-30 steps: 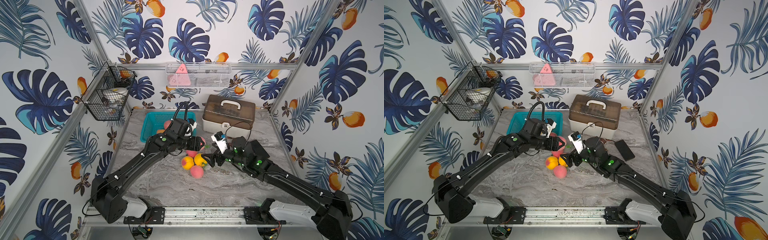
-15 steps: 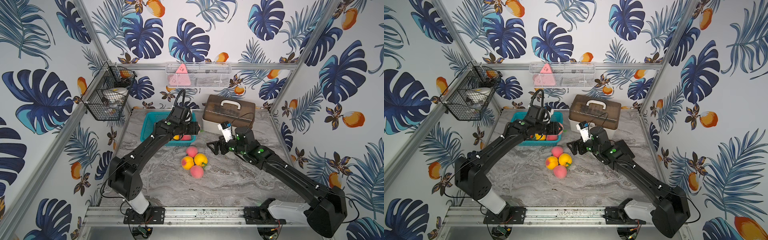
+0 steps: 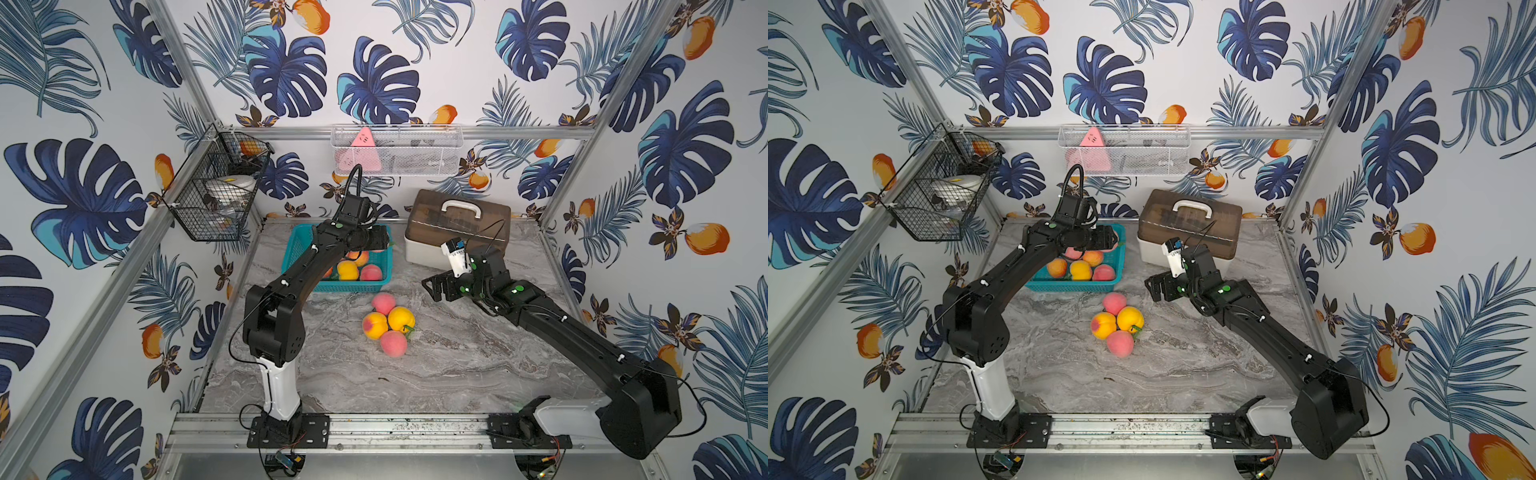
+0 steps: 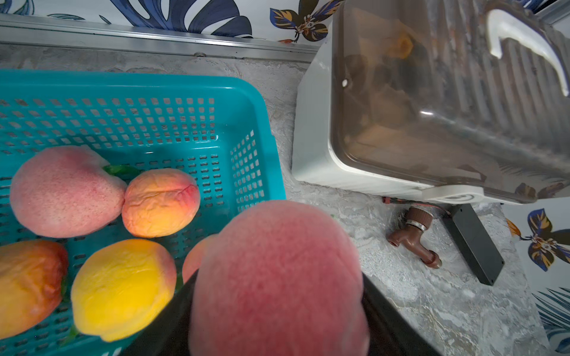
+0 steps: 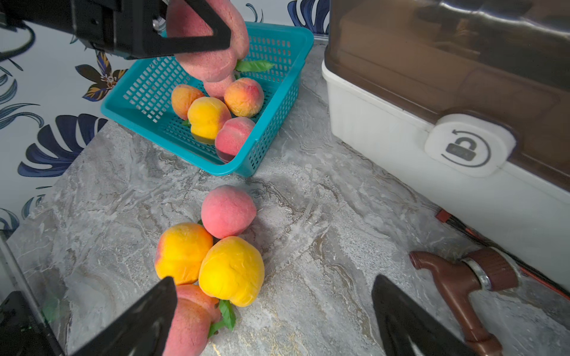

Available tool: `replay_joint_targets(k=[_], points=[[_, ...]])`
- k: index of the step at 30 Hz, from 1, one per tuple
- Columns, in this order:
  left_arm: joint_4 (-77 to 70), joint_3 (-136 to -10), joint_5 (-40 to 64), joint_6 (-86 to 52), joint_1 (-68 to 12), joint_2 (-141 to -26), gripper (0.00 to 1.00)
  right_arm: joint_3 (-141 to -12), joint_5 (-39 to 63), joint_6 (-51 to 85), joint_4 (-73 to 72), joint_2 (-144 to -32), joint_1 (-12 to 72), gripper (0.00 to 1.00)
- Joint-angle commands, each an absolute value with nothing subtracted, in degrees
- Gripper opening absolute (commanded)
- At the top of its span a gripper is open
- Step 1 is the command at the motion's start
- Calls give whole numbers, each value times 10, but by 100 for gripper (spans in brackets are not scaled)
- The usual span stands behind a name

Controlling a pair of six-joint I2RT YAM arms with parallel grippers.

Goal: Put the peaches into the basket
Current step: Place the peach in the basket.

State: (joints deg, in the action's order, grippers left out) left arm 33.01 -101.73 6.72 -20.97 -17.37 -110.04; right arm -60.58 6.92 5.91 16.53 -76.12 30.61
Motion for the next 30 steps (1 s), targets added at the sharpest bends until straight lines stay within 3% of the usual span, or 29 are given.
replay_joint_targets(k=[1,12,30], points=[[325,-1034,55,-205,-168,-1121,58,-614,40,49,171,-768,302,100],[311,-1086,37,-203,-157,-1207,59,-621,50,54,168,-787,290,100],[205,-1051,22,-174,-157,-1260,59,-615,116,62,154,-791,273,100]])
